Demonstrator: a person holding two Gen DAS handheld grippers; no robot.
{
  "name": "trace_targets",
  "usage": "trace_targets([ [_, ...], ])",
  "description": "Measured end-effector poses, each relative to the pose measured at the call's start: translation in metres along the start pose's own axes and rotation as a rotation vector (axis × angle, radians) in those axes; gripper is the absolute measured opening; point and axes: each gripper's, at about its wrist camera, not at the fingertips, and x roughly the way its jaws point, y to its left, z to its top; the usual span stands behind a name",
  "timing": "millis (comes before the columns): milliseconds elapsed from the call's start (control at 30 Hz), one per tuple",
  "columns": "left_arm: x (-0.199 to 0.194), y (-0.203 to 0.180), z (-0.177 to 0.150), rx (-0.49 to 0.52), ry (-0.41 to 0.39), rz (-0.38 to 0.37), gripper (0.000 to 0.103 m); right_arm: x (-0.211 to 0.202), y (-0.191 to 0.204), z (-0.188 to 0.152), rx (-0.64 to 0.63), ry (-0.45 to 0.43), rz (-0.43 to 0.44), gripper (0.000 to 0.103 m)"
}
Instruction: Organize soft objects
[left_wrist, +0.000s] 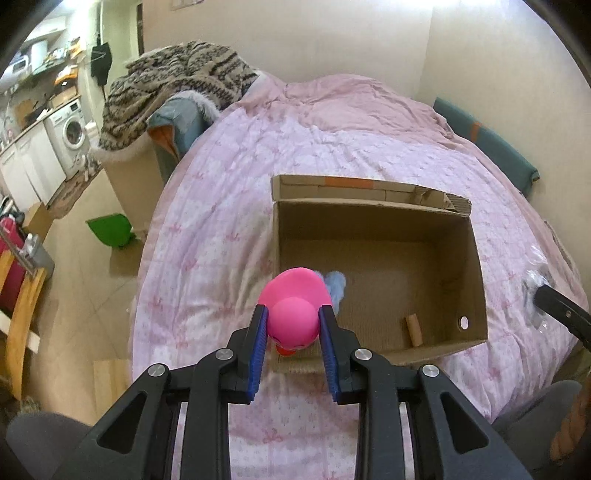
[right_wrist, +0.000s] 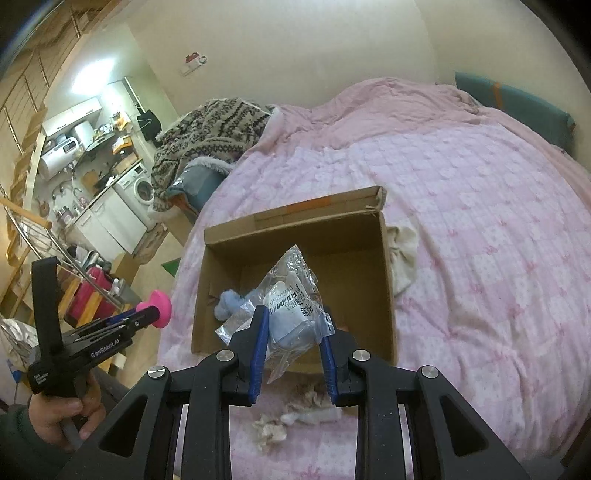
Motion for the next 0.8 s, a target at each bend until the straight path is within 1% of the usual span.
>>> trace_targets([
  [233, 0.014, -0.008, 0.013, 0.025, -0.004, -0.005, 0.025, 0.026, -0.003, 0.010, 0.020, 0.023, 0.006, 0.028],
  [500, 0.037, -0.016, 0.020, 0.048, 0.019, -0.011, 0.025, 0.059, -0.011, 0.012, 0.030, 0.064, -0.022, 0.028],
  [800, 0.071, -0.033, 0.021, 0.093, 0.040, -0.002, 0.025, 0.088, -0.030, 0.004, 0.069, 0.118, -0.051, 0.028],
])
